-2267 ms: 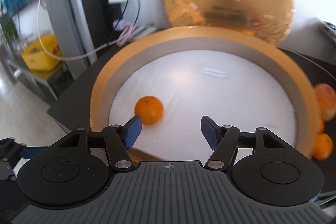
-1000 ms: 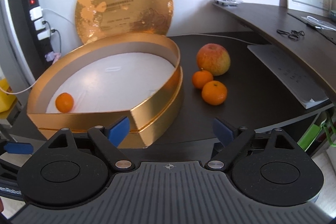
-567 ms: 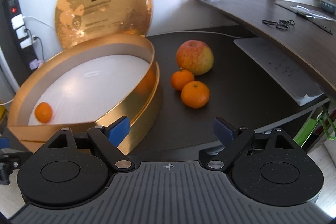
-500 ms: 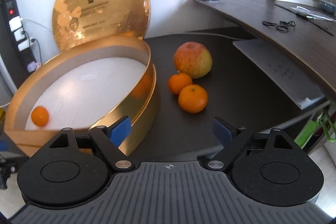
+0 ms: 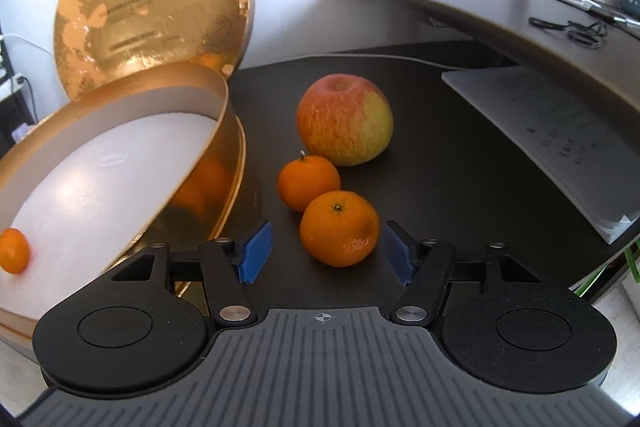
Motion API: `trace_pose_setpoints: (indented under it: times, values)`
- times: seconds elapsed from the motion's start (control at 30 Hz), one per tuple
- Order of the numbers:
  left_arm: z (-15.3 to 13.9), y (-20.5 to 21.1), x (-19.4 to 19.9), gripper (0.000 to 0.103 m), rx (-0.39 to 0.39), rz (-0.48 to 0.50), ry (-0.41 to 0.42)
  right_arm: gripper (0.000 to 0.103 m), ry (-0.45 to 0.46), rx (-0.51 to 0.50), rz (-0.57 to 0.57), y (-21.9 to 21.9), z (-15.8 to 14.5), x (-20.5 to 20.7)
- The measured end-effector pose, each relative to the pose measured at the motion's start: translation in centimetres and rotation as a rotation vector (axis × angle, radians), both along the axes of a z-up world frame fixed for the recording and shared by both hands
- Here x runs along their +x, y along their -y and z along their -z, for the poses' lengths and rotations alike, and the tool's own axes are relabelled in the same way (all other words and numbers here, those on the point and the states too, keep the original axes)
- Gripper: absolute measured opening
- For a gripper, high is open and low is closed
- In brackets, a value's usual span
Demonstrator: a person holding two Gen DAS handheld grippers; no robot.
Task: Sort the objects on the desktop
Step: 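Close the right gripper around the mandarin in front of the apple, then carry the mandarin with the right gripper into the gold box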
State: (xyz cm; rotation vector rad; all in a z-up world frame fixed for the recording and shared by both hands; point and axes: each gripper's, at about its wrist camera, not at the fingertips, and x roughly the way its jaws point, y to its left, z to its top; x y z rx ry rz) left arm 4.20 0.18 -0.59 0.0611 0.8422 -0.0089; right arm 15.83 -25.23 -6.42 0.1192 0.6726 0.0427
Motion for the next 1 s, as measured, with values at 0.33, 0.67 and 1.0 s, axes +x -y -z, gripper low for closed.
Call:
trace_pose_setpoints:
  times: [0.33, 0.67, 1.0]
  values:
    - [0.6, -0.1, 0.1, 0.100, 0.000, -0.001, -0.026, 0.050, -0.028, -0.011, 0.028, 0.3, 1.2, 1.3]
    - [1.0, -1.3, -0.9, 0.100, -0.027, -0.013, -0.033, 0.048, -0.069, -0.027, 0.063, 0.4, 0.6, -1.2]
    - [0.7, -4.7, -2.3, 0.100, -0.068, -0.098, -0.007, 0.049, -0.039, 0.008, 0.074, -0.2, -2.5, -4.9]
